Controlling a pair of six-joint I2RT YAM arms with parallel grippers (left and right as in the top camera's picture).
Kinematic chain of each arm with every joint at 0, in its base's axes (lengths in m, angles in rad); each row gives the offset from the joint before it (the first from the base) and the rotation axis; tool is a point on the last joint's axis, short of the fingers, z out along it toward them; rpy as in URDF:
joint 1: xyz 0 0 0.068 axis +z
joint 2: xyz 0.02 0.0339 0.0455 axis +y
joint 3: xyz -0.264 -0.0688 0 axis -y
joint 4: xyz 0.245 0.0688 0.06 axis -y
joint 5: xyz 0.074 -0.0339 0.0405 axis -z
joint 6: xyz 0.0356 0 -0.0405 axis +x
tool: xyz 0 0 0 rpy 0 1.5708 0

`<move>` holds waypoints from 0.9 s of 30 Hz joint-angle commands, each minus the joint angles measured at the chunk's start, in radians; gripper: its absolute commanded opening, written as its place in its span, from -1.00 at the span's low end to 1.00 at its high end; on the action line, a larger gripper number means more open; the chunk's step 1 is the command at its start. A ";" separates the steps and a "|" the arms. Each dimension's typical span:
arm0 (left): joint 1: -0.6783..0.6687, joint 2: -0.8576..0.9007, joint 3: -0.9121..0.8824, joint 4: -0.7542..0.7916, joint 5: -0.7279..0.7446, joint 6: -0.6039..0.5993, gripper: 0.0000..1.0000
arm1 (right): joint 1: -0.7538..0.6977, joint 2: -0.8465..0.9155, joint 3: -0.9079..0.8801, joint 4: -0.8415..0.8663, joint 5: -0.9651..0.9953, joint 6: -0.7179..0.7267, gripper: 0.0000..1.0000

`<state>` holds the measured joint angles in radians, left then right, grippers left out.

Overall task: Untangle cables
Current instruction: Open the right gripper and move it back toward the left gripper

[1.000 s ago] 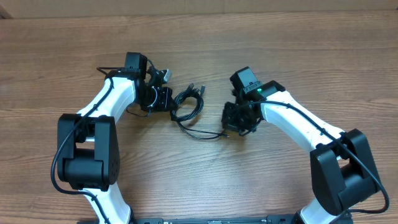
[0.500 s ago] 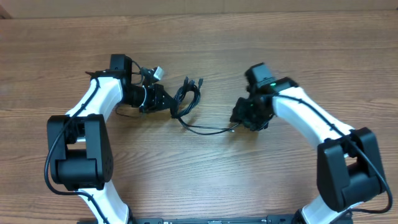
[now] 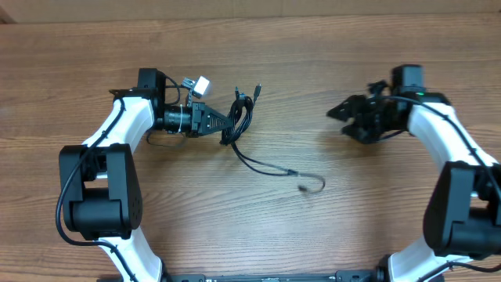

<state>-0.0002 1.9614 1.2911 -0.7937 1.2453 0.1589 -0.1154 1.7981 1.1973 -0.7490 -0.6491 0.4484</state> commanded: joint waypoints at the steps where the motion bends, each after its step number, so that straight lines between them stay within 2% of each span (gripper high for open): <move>1: -0.008 -0.013 0.013 -0.015 0.061 0.150 -0.92 | -0.056 -0.027 -0.004 0.005 0.030 0.049 0.21; 3: -0.012 -0.013 0.013 -0.029 0.056 0.207 -0.92 | -0.072 -0.027 -0.004 -0.006 0.026 0.048 -0.05; 6: -0.021 -0.013 0.013 -0.056 0.052 0.315 -0.92 | -0.068 -0.027 -0.005 -0.040 0.027 0.029 -0.67; 7: -0.025 -0.013 0.013 -0.066 0.051 0.352 -0.92 | -0.057 -0.027 -0.005 -0.053 0.027 0.010 -0.82; 8: -0.028 -0.013 0.013 -0.074 0.048 0.386 -0.92 | -0.045 -0.027 -0.005 -0.067 0.026 -0.010 -0.89; 13: -0.060 -0.013 0.012 -0.086 -0.012 0.501 -0.92 | 0.038 -0.027 -0.005 -0.098 0.026 -0.034 -0.92; 16: -0.084 -0.013 0.012 -0.086 -0.066 0.535 -0.92 | 0.093 -0.027 -0.005 -0.080 -0.012 -0.029 -0.85; 22: -0.117 -0.013 0.012 -0.080 -0.150 0.559 -0.92 | 0.198 -0.027 -0.005 0.074 -0.182 -0.027 -0.83; 27: -0.118 -0.013 0.012 -0.068 -0.158 0.559 -0.92 | 0.255 -0.027 -0.005 0.181 -0.182 0.047 -0.85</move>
<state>-0.1181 1.9614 1.2911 -0.8650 1.0851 0.6827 0.1200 1.7981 1.1961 -0.6003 -0.7910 0.4519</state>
